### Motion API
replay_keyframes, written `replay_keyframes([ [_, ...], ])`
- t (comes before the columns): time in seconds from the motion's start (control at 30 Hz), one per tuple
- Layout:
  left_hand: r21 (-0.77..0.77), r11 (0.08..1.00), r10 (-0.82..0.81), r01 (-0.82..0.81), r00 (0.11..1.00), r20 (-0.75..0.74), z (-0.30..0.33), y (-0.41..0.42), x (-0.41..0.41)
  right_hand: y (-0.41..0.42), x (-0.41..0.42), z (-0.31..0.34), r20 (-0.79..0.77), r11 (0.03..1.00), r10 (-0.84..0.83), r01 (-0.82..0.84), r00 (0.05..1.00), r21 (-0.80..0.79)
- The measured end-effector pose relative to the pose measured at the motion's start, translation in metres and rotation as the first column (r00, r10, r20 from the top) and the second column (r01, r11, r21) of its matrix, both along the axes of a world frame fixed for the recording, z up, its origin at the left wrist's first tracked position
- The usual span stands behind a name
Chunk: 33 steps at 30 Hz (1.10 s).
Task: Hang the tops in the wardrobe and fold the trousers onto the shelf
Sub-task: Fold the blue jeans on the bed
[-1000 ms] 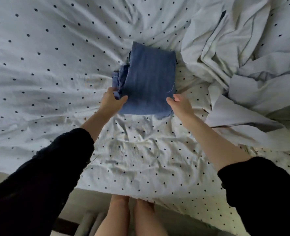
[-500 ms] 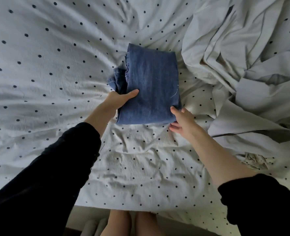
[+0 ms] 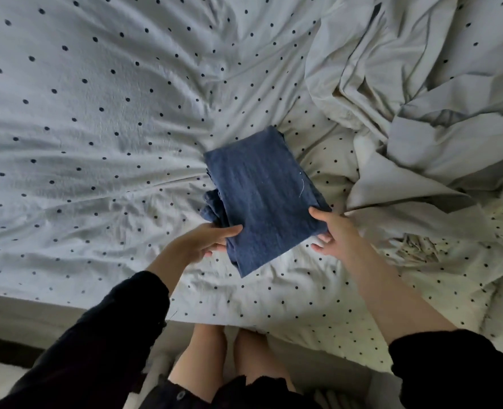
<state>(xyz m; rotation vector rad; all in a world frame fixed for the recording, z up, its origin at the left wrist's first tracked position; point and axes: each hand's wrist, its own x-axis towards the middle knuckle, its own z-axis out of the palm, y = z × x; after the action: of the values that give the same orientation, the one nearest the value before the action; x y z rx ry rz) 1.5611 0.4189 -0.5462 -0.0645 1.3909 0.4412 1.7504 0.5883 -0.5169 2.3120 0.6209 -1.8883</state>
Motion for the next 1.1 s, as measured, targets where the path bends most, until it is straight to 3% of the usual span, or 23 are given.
replay_keyframes([
  [0.1, 0.020, 0.978, 0.207, -0.206, 0.978, -0.022, -0.007, 0.004, -0.028, -0.003, -0.002, -0.005, -0.013, 0.987, -0.025, 0.023, 1.000, -0.157],
  [0.2, 0.018, 0.925, 0.379, -0.379, 0.923, -0.071, -0.022, 0.011, -0.059, -0.009, -0.001, -0.012, -0.026, 0.984, -0.070, 0.065, 0.997, -0.168],
  [0.3, 0.043, 0.950, 0.311, -0.309, 0.949, -0.059, -0.026, 0.025, -0.081, -0.007, -0.001, -0.019, 0.030, 0.989, -0.056, 0.059, 0.998, -0.133],
  [0.5, 0.125, 0.992, 0.042, -0.014, 0.975, -0.218, -0.024, 0.069, -0.102, -0.005, -0.005, -0.028, 0.095, 0.992, -0.063, 0.073, 0.993, -0.100],
  [0.63, 0.008, 0.983, -0.183, 0.185, 0.976, -0.116, -0.026, 0.078, -0.094, -0.007, 0.000, -0.034, 0.024, 0.979, -0.178, 0.180, 0.984, -0.097],
  [0.77, -0.092, 0.991, -0.094, 0.097, 0.995, 0.036, -0.033, 0.065, -0.085, -0.007, 0.005, -0.033, 0.026, 0.989, -0.120, 0.121, 0.992, -0.087],
  [1.1, -0.026, 0.999, -0.019, 0.021, 0.996, 0.081, -0.028, 0.053, -0.092, 0.001, 0.006, -0.025, 0.019, 0.996, -0.064, 0.066, 0.998, -0.063],
])
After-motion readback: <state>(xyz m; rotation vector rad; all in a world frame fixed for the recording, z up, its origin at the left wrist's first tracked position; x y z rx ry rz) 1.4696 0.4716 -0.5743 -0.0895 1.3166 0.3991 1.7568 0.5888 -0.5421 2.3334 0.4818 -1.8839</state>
